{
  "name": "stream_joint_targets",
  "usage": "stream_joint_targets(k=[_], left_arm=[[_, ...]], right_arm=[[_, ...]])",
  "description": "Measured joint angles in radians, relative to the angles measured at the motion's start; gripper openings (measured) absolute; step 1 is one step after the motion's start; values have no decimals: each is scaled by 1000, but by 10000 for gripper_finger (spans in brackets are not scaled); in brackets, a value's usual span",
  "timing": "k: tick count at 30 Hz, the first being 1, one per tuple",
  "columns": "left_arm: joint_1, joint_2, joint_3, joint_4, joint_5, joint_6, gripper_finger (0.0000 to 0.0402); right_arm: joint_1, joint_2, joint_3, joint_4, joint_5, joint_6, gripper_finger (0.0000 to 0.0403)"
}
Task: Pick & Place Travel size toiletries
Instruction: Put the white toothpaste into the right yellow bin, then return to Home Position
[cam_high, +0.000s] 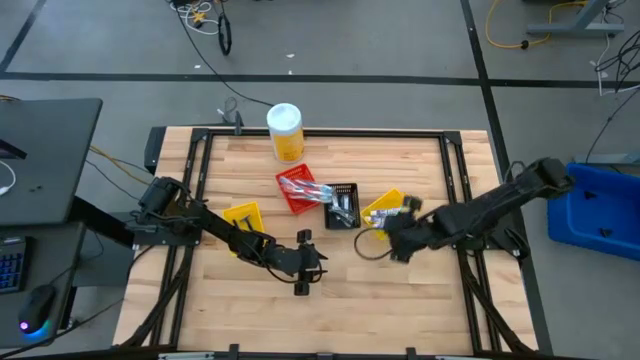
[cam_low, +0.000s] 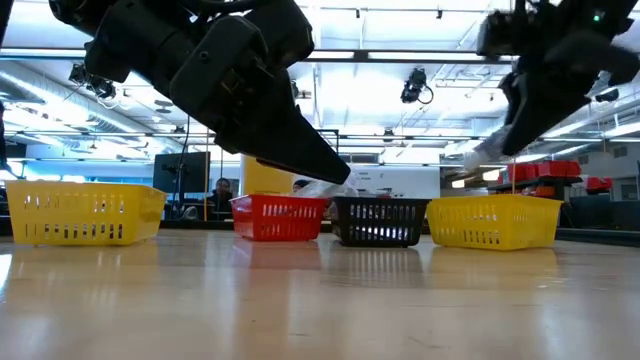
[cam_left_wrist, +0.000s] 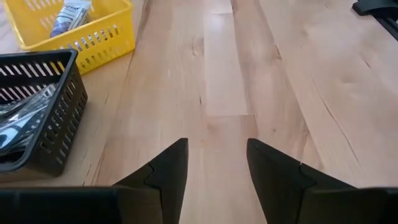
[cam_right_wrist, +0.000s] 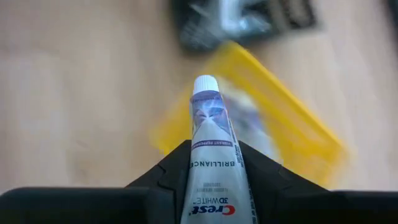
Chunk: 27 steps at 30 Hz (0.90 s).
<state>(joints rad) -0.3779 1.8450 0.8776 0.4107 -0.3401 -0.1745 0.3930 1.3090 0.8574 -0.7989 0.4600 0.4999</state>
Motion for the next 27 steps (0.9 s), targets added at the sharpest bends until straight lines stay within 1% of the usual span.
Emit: stream_joint_targets(k=[3, 5, 7, 10, 12, 14, 17, 23, 27], left_arm=[[2, 0, 0, -2, 0, 3, 174], [5, 0, 0, -1, 0, 4, 174], [12, 0, 0, -1, 0, 4, 174], [22, 0, 0, 0, 0, 1, 174], [25, 0, 0, 1, 0, -5, 174], [26, 0, 0, -1, 0, -5, 174], [26, 0, 0, -1, 0, 4, 174], [29, 0, 0, -1, 0, 4, 174], [29, -1, 0, -1, 0, -1, 174]], right_arm=[[-55, -39, 0, -144, 4, -16, 114], [-97, -42, -9, -167, -22, -72, 114], [-138, -41, -33, -130, -58, -150, 115], [-197, -37, -77, 6, -145, -268, 118], [-230, -37, -105, 61, -197, -311, 122], [-255, -37, -121, 97, -225, -333, 129], [-280, -37, -134, 109, -235, -362, 146], [-322, -37, -166, 114, -235, -385, 199], [-323, -37, -145, 123, -235, -386, 228]])
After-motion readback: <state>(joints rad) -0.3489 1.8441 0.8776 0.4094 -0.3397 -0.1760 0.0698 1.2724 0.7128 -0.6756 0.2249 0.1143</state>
